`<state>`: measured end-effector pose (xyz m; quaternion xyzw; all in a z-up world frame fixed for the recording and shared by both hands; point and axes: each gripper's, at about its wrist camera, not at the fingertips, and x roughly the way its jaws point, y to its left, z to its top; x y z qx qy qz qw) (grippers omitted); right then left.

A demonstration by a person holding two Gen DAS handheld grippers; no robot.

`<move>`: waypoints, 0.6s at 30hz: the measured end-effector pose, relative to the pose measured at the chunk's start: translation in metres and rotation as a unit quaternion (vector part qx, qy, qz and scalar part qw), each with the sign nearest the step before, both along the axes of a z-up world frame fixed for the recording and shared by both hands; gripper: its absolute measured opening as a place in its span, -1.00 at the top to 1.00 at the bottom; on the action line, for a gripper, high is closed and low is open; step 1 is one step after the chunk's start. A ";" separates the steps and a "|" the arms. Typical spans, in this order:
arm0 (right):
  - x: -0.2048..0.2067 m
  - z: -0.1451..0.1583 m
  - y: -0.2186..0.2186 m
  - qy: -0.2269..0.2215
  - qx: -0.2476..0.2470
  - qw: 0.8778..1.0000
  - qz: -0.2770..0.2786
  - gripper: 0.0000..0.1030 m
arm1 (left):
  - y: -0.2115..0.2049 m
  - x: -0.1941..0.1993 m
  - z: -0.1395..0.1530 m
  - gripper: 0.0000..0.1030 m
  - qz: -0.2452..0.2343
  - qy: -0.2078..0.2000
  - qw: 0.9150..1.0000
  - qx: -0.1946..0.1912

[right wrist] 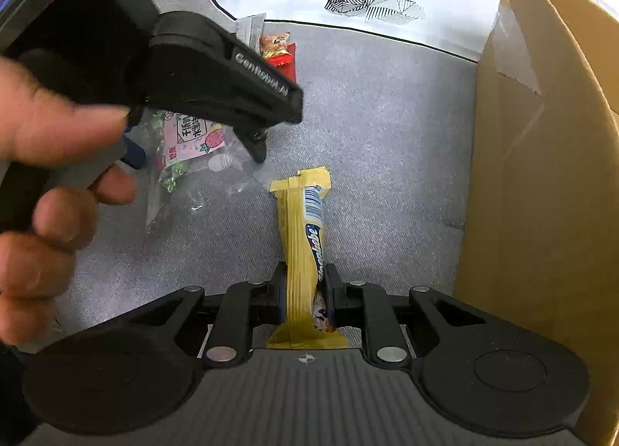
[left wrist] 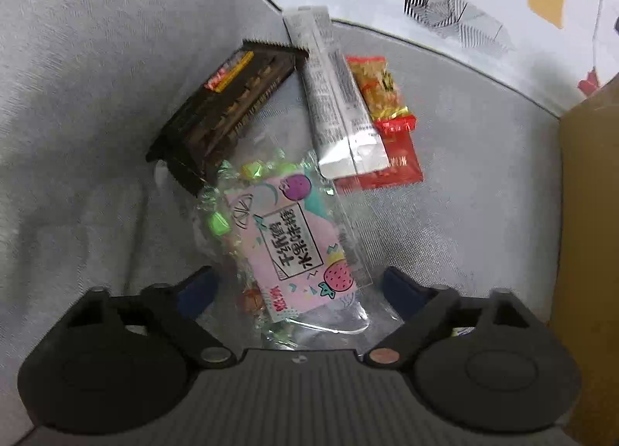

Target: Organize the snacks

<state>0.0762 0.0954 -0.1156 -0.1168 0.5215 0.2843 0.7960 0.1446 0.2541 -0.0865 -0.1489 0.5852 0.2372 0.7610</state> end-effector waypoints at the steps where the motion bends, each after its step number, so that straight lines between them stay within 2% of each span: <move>1: 0.000 0.000 -0.001 0.002 -0.002 1.000 -0.003 0.61 | -0.001 -0.006 0.003 -0.49 0.000 -0.001 1.000 0.006; 3: -0.001 0.002 -0.002 0.000 0.002 1.000 -0.005 0.63 | 0.005 -0.013 0.007 -0.08 -0.001 -0.011 1.000 0.009; 6: 0.001 0.007 -0.003 -0.007 0.014 1.000 -0.010 0.65 | 0.012 -0.025 0.016 0.33 0.002 -0.025 1.000 0.001; 7: 0.001 0.008 -0.004 -0.011 0.018 1.000 -0.011 0.65 | 0.016 -0.029 0.019 0.40 0.004 -0.031 0.999 -0.006; 9: 0.003 0.010 -0.006 -0.013 0.022 1.000 -0.015 0.65 | 0.022 -0.034 0.021 0.68 0.010 -0.042 0.999 -0.023; 10: 0.004 0.010 -0.006 -0.012 0.021 1.000 -0.017 0.65 | 0.027 -0.039 0.023 0.74 0.016 -0.051 0.998 -0.036; 11: 0.004 0.010 -0.005 -0.012 0.020 1.000 -0.017 0.65 | 0.031 -0.041 0.026 1.00 0.022 -0.063 0.996 -0.055; 14: 0.003 0.009 -0.005 -0.007 0.019 1.000 -0.017 0.65 | 0.041 -0.049 0.030 1.00 0.033 -0.111 0.984 -0.134; 15: 0.003 0.008 -0.004 -0.007 0.019 1.000 -0.017 0.65 | 0.043 -0.051 0.032 0.83 0.038 -0.117 0.982 -0.142; 16: 0.004 0.008 -0.003 -0.007 0.021 1.000 -0.018 0.65 | 0.044 -0.054 0.033 0.65 0.044 -0.119 0.982 -0.142; 17: 0.004 0.009 -0.003 -0.008 0.023 0.999 -0.020 0.65 | 0.045 -0.055 0.034 0.13 0.054 -0.119 0.982 -0.135; 18: 0.004 0.011 -0.004 -0.011 0.026 0.999 -0.023 0.65 | 0.047 -0.059 0.036 -0.19 0.068 -0.120 0.982 -0.127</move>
